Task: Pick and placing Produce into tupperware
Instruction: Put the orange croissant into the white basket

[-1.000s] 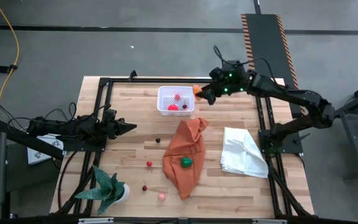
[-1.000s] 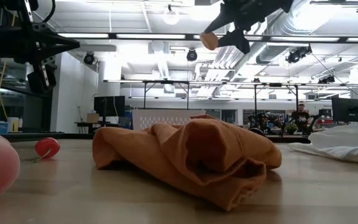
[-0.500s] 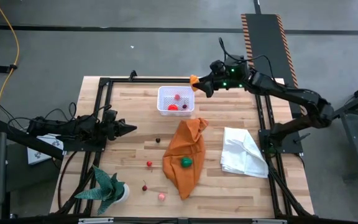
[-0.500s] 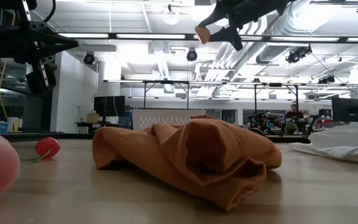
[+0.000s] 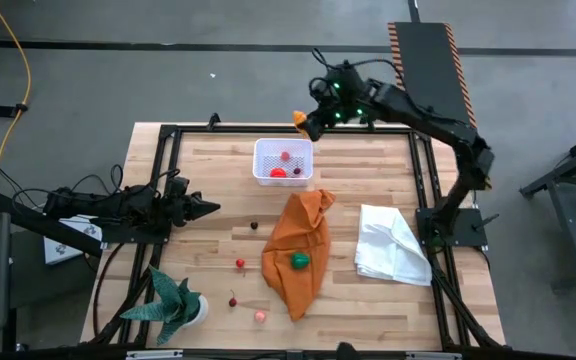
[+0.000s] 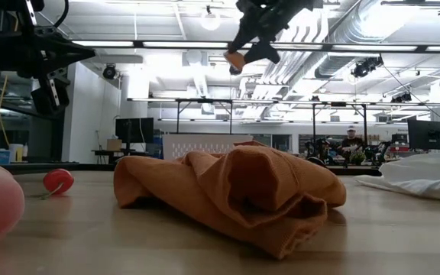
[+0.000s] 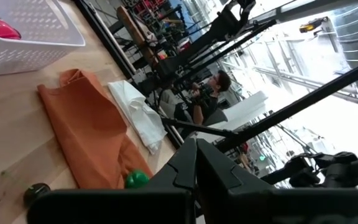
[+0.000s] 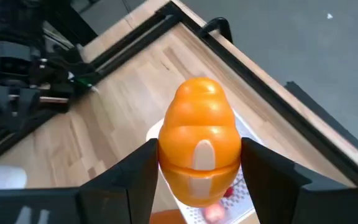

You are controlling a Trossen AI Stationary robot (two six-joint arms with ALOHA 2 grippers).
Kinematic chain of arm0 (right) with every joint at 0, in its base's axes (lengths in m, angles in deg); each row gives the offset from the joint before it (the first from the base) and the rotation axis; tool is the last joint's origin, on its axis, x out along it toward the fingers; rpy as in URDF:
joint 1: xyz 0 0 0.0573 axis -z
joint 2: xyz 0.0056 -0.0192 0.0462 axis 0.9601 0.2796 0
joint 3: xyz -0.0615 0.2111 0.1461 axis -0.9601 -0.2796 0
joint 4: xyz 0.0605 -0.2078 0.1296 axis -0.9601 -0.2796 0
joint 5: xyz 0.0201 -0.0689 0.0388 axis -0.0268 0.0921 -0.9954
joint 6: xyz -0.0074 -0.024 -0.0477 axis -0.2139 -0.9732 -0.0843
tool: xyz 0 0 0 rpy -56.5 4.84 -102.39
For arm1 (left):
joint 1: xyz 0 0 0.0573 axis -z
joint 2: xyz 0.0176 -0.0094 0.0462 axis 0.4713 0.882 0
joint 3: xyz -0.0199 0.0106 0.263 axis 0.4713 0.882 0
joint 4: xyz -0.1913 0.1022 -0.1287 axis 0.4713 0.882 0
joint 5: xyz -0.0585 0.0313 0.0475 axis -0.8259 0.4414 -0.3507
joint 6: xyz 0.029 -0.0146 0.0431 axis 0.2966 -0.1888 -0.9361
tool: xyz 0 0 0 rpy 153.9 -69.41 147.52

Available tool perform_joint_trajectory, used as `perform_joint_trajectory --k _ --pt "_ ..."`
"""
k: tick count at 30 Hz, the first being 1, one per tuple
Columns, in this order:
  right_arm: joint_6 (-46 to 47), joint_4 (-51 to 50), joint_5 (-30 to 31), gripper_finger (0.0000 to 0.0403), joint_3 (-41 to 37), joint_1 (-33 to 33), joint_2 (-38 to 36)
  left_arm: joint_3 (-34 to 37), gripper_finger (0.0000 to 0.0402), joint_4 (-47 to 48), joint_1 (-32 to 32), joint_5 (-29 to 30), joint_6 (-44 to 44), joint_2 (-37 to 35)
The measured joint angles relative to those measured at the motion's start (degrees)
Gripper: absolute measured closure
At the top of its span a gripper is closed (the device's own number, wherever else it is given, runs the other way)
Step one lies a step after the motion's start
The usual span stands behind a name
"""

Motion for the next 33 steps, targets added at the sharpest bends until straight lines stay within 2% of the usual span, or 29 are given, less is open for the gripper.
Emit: perform_joint_trajectory --k 8,13,33 --pt "-3.7 -14.1 2.9 0.0206 19.0 -0.5 12.8 0.0 0.0401 0.3 0.0 -1.5 0.0 0.0" --pt "-4.8 -21.1 3.6 0.0206 26.3 -1.1 19.0 0.0 0.0401 0.3 0.0 -2.1 0.0 0.0" --pt "-3.7 -24.9 4.7 0.0206 27.0 -1.8 30.9 0.0 0.0401 0.6 0.0 -3.1 -0.4 0.0"
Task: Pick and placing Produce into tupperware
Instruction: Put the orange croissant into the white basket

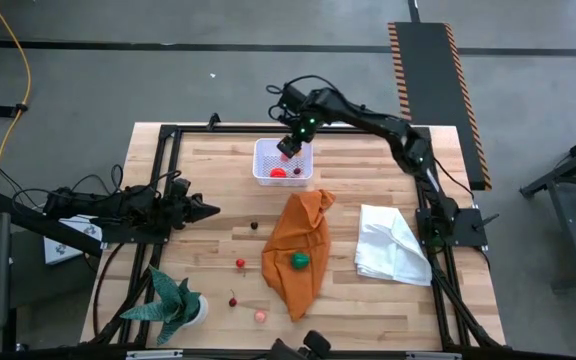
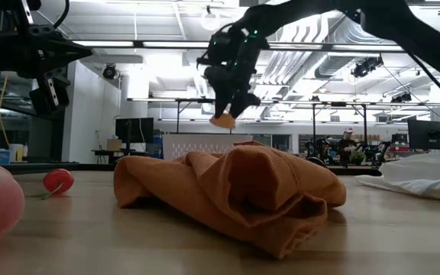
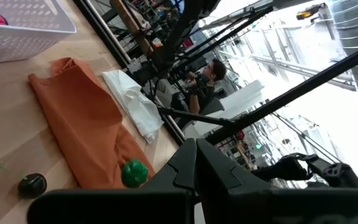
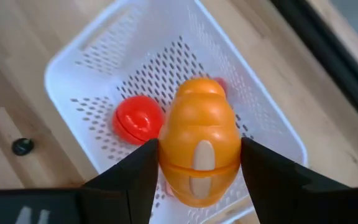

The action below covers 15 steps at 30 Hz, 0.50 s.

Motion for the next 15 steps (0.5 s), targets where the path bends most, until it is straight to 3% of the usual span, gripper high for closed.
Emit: perform_joint_trajectory --k 15 --pt "-1.6 -1.3 1.6 0.0206 0.0 -2.7 5.0 0.0 0.0401 0.2 0.0 -0.8 0.0 0.0"
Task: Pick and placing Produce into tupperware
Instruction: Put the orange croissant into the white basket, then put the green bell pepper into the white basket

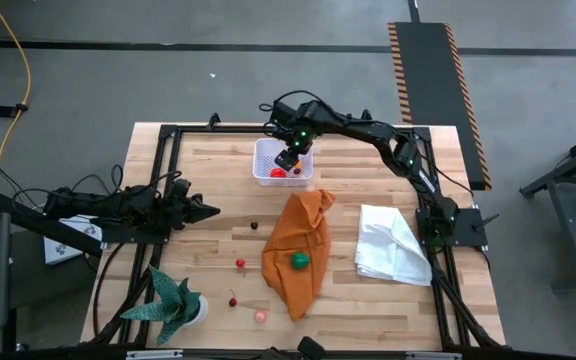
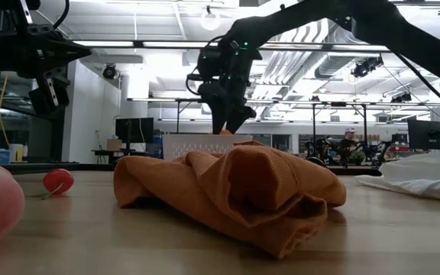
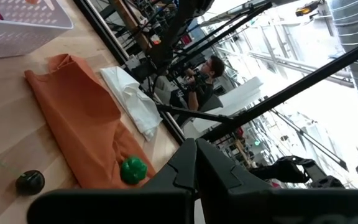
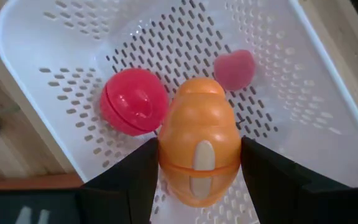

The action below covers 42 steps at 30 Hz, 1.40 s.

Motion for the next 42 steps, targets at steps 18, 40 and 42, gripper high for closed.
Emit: perform_joint_trajectory --k 18,40,42 --pt "-1.7 -0.3 2.5 0.0206 0.0 -0.1 0.9 0.0 0.0401 0.0 0.0 0.0 0.0 0.0" --pt "-3.0 0.0 1.8 0.0145 0.0 -0.1 0.9 0.0 0.0401 0.0 0.0 0.0 0.0 0.0" --pt "-3.0 0.0 2.0 0.0142 0.0 -0.1 0.9 0.0 0.0401 0.0 0.0 0.0 0.0 0.0"
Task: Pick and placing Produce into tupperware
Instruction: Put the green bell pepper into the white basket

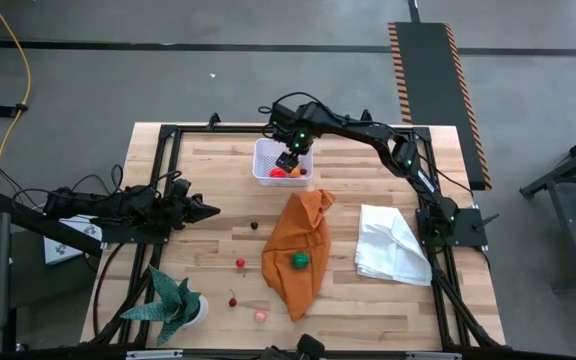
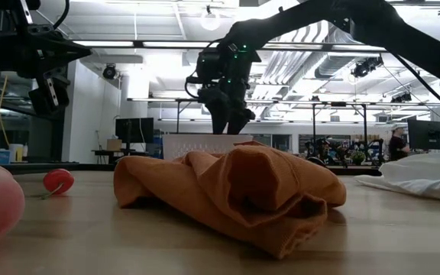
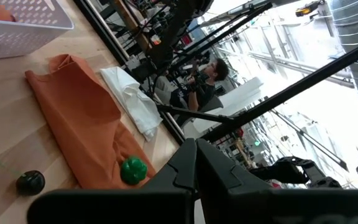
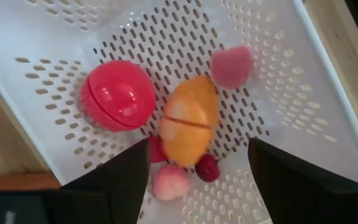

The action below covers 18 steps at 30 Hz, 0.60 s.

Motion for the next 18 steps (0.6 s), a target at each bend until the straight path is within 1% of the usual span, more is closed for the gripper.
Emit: perform_joint_trajectory --k 6,11,15,18 --pt "0.6 0.5 -0.1 0.0142 0.0 0.0 0.0 0.0 0.0401 0.0 0.0 0.0 0.0 0.0" --pt "1.8 1.1 -2.9 0.0141 0.2 0.4 0.0 0.0 0.0401 0.0 0.0 0.0 0.0 0.0" --pt "2.7 1.3 -6.2 0.0141 2.5 0.9 -0.1 0.0 0.0401 0.0 0.0 0.0 0.0 0.0" --pt "2.2 -0.3 -6.6 0.0142 5.5 0.9 -0.1 0.0 0.0401 0.0 0.0 -0.1 0.0 0.0"
